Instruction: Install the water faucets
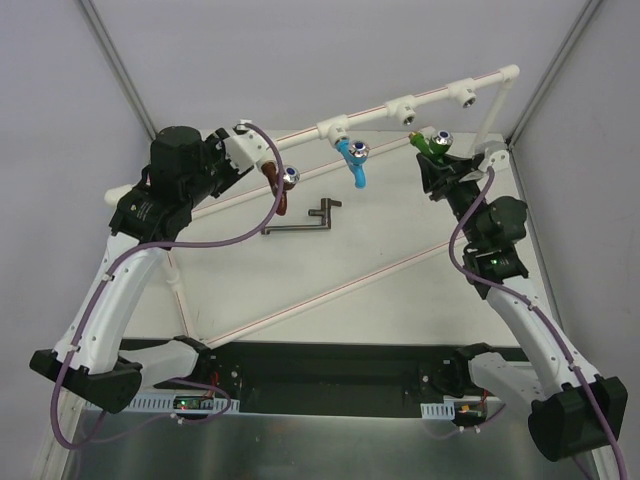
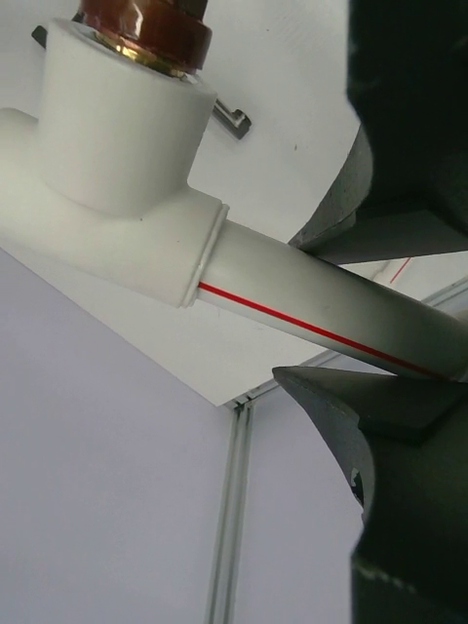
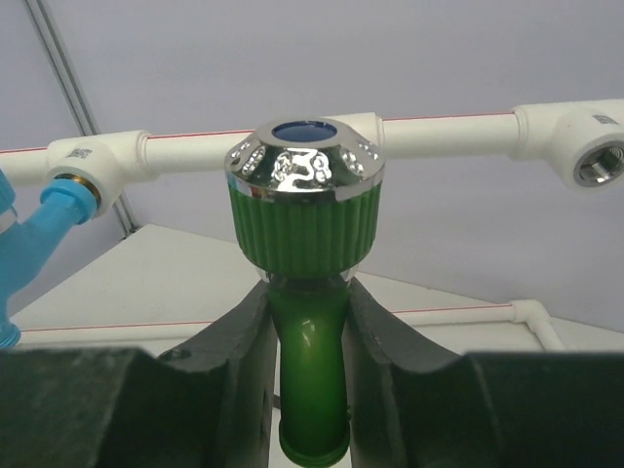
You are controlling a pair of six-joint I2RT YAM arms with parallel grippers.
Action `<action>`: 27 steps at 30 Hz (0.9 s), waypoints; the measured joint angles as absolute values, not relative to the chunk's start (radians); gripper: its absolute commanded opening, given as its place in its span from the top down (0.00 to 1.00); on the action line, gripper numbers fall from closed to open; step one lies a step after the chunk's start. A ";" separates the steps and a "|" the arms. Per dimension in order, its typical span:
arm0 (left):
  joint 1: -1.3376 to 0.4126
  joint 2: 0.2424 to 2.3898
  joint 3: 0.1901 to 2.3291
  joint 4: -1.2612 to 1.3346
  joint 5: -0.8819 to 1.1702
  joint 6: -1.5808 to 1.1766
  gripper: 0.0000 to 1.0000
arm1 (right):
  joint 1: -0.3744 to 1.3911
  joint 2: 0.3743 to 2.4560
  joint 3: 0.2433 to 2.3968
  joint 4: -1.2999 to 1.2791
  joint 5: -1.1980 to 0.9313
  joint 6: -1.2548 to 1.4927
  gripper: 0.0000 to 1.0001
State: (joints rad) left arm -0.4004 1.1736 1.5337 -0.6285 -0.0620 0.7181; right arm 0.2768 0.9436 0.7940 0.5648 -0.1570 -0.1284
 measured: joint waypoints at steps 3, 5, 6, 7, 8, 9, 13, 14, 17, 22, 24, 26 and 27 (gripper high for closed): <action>-0.400 1.148 1.492 -0.578 -0.061 0.709 1.00 | 0.295 0.977 0.789 0.624 -0.136 -0.171 0.98; -0.401 1.134 1.469 -0.549 -0.061 0.707 1.00 | 0.296 0.994 0.787 0.663 -0.125 -0.189 0.98; -0.401 1.126 1.456 -0.533 -0.061 0.704 1.00 | 0.296 1.004 0.786 0.684 -0.118 -0.197 0.98; -0.401 1.119 1.446 -0.519 -0.060 0.702 1.00 | 0.296 1.013 0.785 0.707 -0.115 -0.202 0.98; -0.401 1.113 1.435 -0.504 -0.057 0.701 1.00 | 0.296 1.022 0.783 0.729 -0.111 -0.207 0.98; -0.401 1.104 1.421 -0.487 -0.054 0.700 1.00 | 0.296 1.033 0.780 0.753 -0.109 -0.212 0.98; -0.401 1.079 1.377 -0.432 -0.053 0.699 1.00 | 0.296 1.078 0.779 0.807 -0.104 -0.215 0.98; -0.401 1.077 1.371 -0.422 -0.053 0.699 1.00 | 0.296 1.090 0.779 0.814 -0.104 -0.215 0.98; -0.401 1.077 1.364 -0.408 -0.053 0.699 1.00 | 0.296 1.114 0.779 0.825 -0.104 -0.215 0.98; -0.401 1.076 1.359 -0.401 -0.052 0.698 1.00 | 0.297 1.133 0.780 0.831 -0.104 -0.221 0.98; -0.401 1.075 1.359 -0.400 -0.052 0.697 1.00 | 0.297 1.140 0.781 0.835 -0.105 -0.222 0.98; -0.401 1.075 1.359 -0.400 -0.052 0.696 1.00 | 0.297 1.148 0.783 0.835 -0.107 -0.222 0.98; -0.401 1.075 1.359 -0.399 -0.052 0.696 1.00 | 0.297 1.153 0.786 0.836 -0.109 -0.222 0.98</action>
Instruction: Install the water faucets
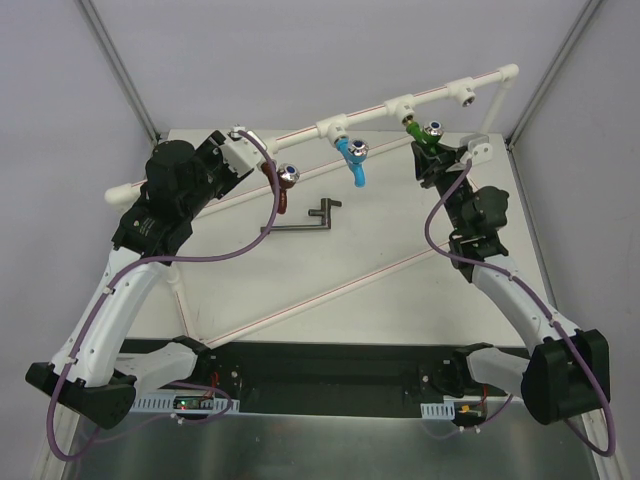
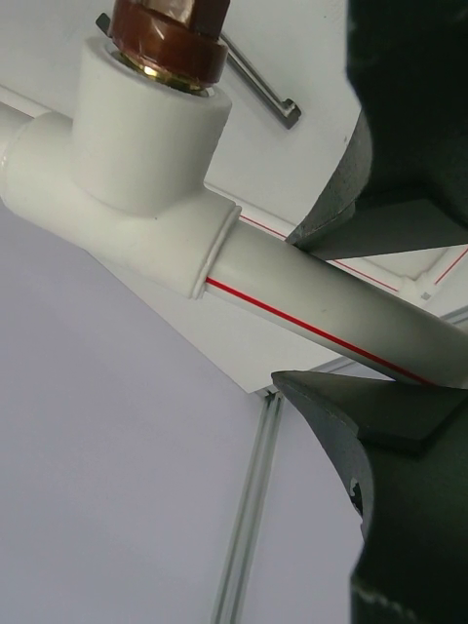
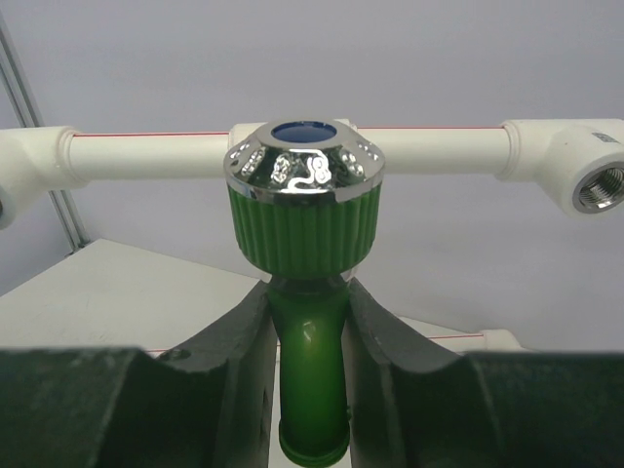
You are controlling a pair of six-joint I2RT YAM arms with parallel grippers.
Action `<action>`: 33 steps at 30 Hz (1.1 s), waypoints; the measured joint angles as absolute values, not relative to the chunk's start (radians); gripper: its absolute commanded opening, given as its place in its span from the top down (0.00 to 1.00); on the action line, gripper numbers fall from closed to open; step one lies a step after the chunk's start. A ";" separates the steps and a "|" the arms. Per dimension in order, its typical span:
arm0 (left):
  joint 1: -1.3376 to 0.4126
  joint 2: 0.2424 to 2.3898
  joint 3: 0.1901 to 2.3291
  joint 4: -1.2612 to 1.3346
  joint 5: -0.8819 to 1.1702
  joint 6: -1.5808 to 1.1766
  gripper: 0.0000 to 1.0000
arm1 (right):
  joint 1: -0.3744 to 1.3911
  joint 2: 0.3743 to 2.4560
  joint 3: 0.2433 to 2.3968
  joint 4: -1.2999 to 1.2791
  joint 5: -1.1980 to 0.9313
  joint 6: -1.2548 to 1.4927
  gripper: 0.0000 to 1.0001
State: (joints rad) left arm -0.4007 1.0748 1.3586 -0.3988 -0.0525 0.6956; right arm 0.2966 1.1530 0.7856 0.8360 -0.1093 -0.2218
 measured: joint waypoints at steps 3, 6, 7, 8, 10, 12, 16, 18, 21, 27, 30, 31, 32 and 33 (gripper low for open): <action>-0.401 1.076 1.357 -0.396 -0.052 0.695 1.00 | 0.297 1.157 0.791 0.839 -0.112 -0.221 0.98; -0.401 1.075 1.357 -0.395 -0.052 0.695 1.00 | 0.297 1.157 0.796 0.841 -0.112 -0.221 0.98; -0.401 1.075 1.356 -0.394 -0.052 0.695 1.00 | 0.297 1.157 0.797 0.841 -0.112 -0.222 0.98; -0.401 1.075 1.356 -0.393 -0.052 0.695 1.00 | 0.297 1.157 0.797 0.841 -0.112 -0.222 0.98; -0.401 1.075 1.355 -0.392 -0.052 0.695 1.00 | 0.298 1.157 0.798 0.841 -0.112 -0.222 0.98; -0.401 1.075 1.355 -0.392 -0.052 0.695 1.00 | 0.298 1.157 0.799 0.841 -0.113 -0.222 0.98; -0.401 1.075 1.354 -0.391 -0.052 0.695 1.00 | 0.298 1.157 0.806 0.841 -0.117 -0.223 0.98; -0.401 1.075 1.354 -0.391 -0.052 0.695 1.00 | 0.298 1.157 0.814 0.841 -0.118 -0.223 0.98; -0.401 1.075 1.354 -0.390 -0.052 0.695 1.00 | 0.299 1.157 0.821 0.841 -0.121 -0.222 0.98; -0.401 1.075 1.354 -0.390 -0.051 0.694 1.00 | 0.300 1.157 0.827 0.841 -0.125 -0.223 0.98; -0.401 1.075 1.354 -0.390 -0.051 0.694 1.00 | 0.300 1.159 0.827 0.841 -0.125 -0.222 0.98; -0.400 1.075 1.354 -0.390 -0.051 0.694 1.00 | 0.300 1.161 0.827 0.842 -0.126 -0.222 0.98; -0.400 1.075 1.354 -0.389 -0.051 0.694 1.00 | 0.300 1.164 0.827 0.845 -0.126 -0.222 0.98; -0.400 1.075 1.354 -0.389 -0.051 0.694 1.00 | 0.300 1.169 0.827 0.849 -0.127 -0.222 0.98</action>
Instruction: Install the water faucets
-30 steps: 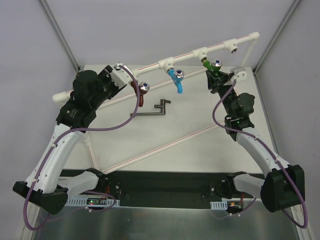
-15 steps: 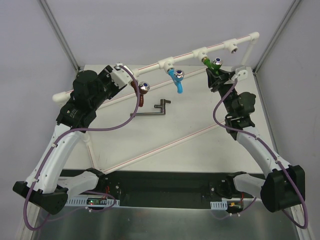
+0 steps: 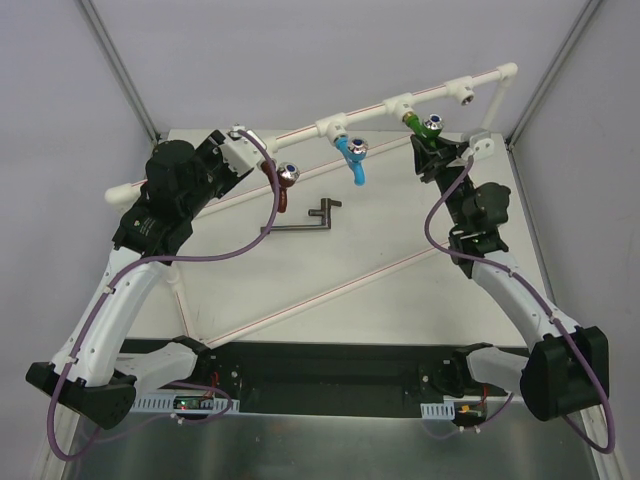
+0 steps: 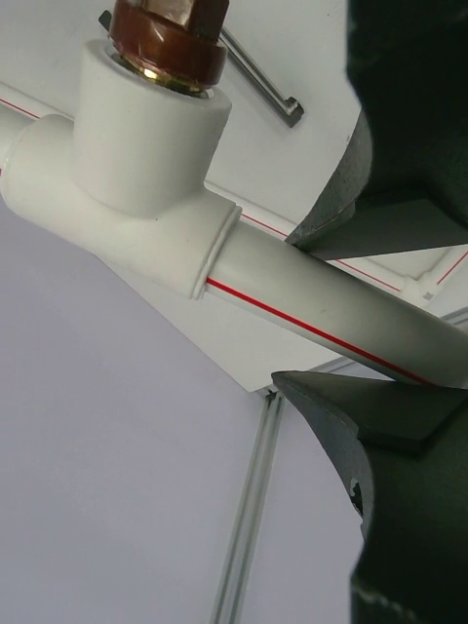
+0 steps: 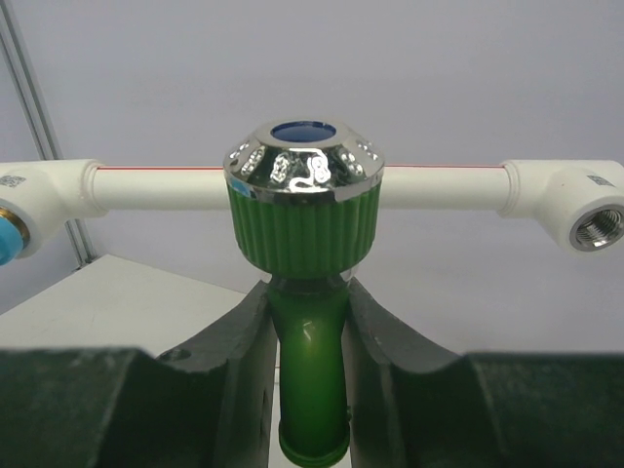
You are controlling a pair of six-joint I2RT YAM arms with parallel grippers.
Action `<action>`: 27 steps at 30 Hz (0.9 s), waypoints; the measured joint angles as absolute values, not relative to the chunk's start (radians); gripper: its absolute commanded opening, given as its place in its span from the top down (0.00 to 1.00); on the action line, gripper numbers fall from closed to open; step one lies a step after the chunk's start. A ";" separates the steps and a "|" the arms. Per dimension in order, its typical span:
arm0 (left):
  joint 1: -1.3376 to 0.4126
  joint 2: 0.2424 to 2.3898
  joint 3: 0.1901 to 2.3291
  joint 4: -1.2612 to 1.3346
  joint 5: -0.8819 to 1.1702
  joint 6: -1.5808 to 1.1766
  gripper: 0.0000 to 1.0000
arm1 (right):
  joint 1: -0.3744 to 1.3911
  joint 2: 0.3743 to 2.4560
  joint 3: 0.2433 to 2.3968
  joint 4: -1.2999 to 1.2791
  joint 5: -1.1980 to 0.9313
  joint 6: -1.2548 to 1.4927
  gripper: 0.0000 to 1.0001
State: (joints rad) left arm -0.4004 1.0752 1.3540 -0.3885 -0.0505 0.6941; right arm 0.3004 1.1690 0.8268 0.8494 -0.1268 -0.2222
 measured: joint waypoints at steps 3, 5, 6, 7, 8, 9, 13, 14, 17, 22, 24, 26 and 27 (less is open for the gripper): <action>-0.400 1.077 1.354 -0.385 -0.049 0.694 1.00 | 0.300 1.184 0.827 0.867 -0.128 -0.222 0.98; -0.400 1.078 1.354 -0.382 -0.049 0.694 1.00 | 0.300 1.188 0.826 0.876 -0.128 -0.221 0.98; -0.400 1.078 1.353 -0.382 -0.049 0.694 1.00 | 0.300 1.190 0.826 0.879 -0.128 -0.222 0.98; -0.400 1.078 1.353 -0.382 -0.048 0.694 1.00 | 0.300 1.190 0.826 0.881 -0.128 -0.222 0.98; -0.400 1.078 1.353 -0.381 -0.047 0.693 1.00 | 0.301 1.190 0.826 0.884 -0.127 -0.222 0.98; -0.400 1.078 1.353 -0.381 -0.046 0.693 1.00 | 0.301 1.190 0.825 0.886 -0.127 -0.222 0.98; -0.400 1.078 1.353 -0.381 -0.043 0.691 1.00 | 0.301 1.190 0.819 0.887 -0.128 -0.222 0.98; -0.400 1.078 1.353 -0.381 -0.043 0.690 1.00 | 0.301 1.191 0.818 0.887 -0.129 -0.222 0.98; -0.400 1.078 1.353 -0.381 -0.043 0.688 1.00 | 0.301 1.191 0.805 0.893 -0.132 -0.222 0.98; -0.400 1.078 1.353 -0.380 -0.041 0.687 1.00 | 0.301 1.202 0.785 0.892 -0.139 -0.221 0.98; -0.400 1.078 1.353 -0.380 -0.040 0.687 1.00 | 0.301 1.208 0.779 0.885 -0.139 -0.221 0.98; -0.400 1.077 1.353 -0.382 -0.037 0.686 1.00 | 0.301 1.214 0.776 0.878 -0.140 -0.221 0.98; -0.400 1.077 1.353 -0.382 -0.037 0.686 1.00 | 0.301 1.216 0.775 0.875 -0.142 -0.222 0.98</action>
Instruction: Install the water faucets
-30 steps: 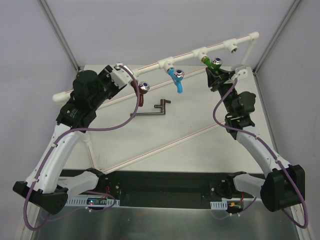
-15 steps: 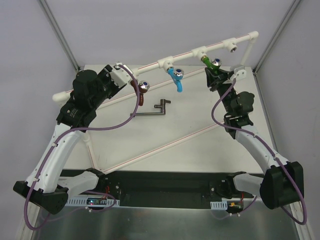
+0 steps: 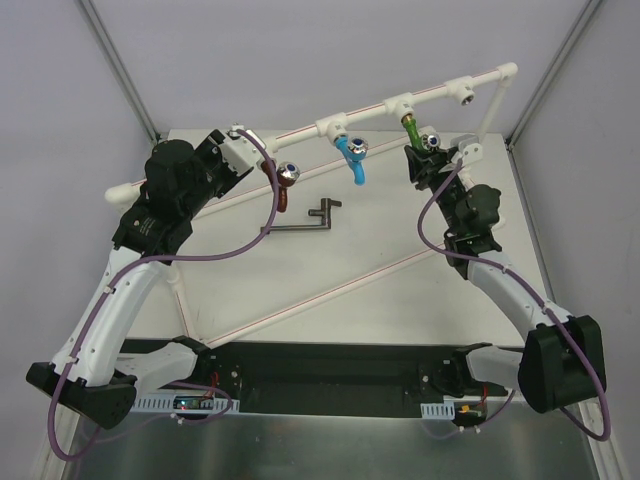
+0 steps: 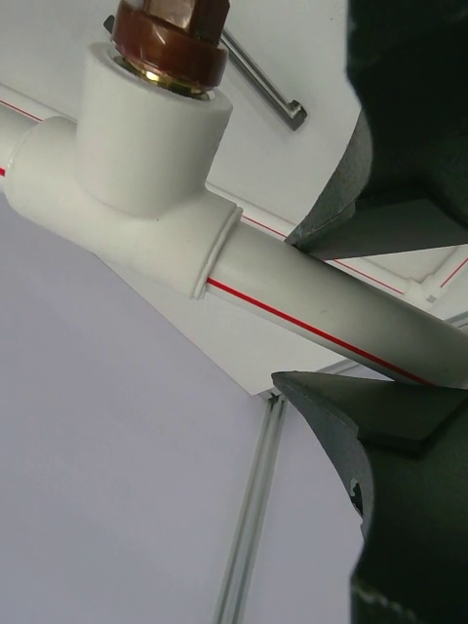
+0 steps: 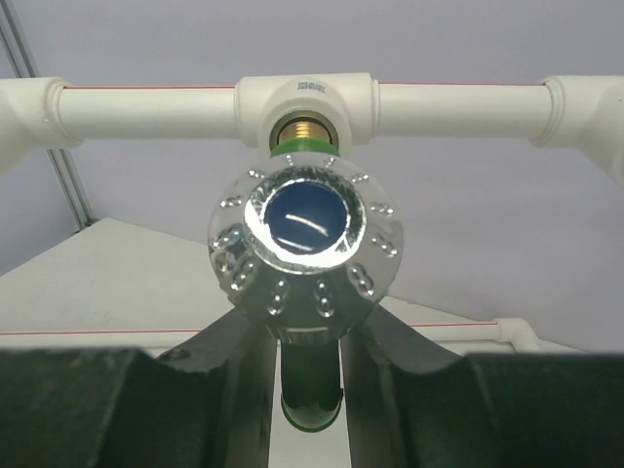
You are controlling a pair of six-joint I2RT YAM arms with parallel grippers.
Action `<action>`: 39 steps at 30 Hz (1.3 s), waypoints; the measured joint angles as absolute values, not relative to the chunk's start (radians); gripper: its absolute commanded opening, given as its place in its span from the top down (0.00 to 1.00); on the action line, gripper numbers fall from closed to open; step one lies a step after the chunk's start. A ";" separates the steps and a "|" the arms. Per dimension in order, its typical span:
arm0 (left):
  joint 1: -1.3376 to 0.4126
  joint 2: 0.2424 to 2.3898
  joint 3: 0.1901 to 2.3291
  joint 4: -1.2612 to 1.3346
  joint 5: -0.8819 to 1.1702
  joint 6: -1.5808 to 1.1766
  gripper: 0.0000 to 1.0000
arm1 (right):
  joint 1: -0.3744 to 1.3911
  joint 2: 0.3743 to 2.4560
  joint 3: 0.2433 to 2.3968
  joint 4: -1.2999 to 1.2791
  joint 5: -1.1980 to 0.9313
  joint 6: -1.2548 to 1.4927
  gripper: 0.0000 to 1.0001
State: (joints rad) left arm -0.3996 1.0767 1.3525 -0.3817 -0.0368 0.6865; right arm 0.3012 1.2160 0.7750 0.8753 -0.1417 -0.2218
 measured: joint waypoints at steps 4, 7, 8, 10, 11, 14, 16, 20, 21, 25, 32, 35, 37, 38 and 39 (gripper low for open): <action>-0.400 1.077 1.353 -0.382 -0.036 0.686 1.00 | 0.302 1.216 0.775 0.873 -0.142 -0.224 0.98; -0.400 1.077 1.353 -0.382 -0.036 0.686 1.00 | 0.302 1.214 0.775 0.857 -0.143 -0.235 0.98; -0.400 1.077 1.353 -0.382 -0.036 0.686 1.00 | 0.302 1.211 0.775 0.850 -0.142 -0.242 0.98; -0.400 1.077 1.353 -0.382 -0.036 0.686 1.00 | 0.303 1.201 0.789 0.808 -0.141 -0.260 0.98; -0.400 1.077 1.353 -0.382 -0.036 0.686 1.00 | 0.303 1.197 0.797 0.789 -0.141 -0.270 0.98; -0.400 1.077 1.352 -0.379 -0.036 0.686 1.00 | 0.304 1.181 0.851 0.680 -0.140 -0.304 0.98; -0.399 1.077 1.352 -0.379 -0.036 0.686 1.00 | 0.304 1.175 0.880 0.620 -0.139 -0.321 0.98; -0.398 1.077 1.351 -0.376 -0.036 0.686 1.00 | 0.304 1.172 0.926 0.529 -0.139 -0.344 0.98; -0.398 1.077 1.350 -0.374 -0.037 0.686 1.00 | 0.304 1.172 0.932 0.514 -0.139 -0.349 0.98; -0.398 1.077 1.349 -0.373 -0.037 0.686 1.00 | 0.304 1.172 0.960 0.459 -0.139 -0.360 0.98; -0.398 1.077 1.347 -0.369 -0.038 0.686 1.00 | 0.298 1.172 1.028 0.352 -0.144 -0.377 0.98; -0.398 1.077 1.347 -0.369 -0.037 0.686 1.00 | 0.295 1.172 1.044 0.324 -0.147 -0.379 0.98; -0.398 1.077 1.347 -0.369 -0.037 0.686 1.00 | 0.293 1.172 1.053 0.309 -0.149 -0.379 0.98; -0.398 1.077 1.347 -0.369 -0.037 0.686 1.00 | 0.291 1.173 1.059 0.302 -0.151 -0.379 0.98; -0.398 1.077 1.347 -0.369 -0.037 0.686 1.00 | 0.291 1.174 1.063 0.298 -0.154 -0.379 0.98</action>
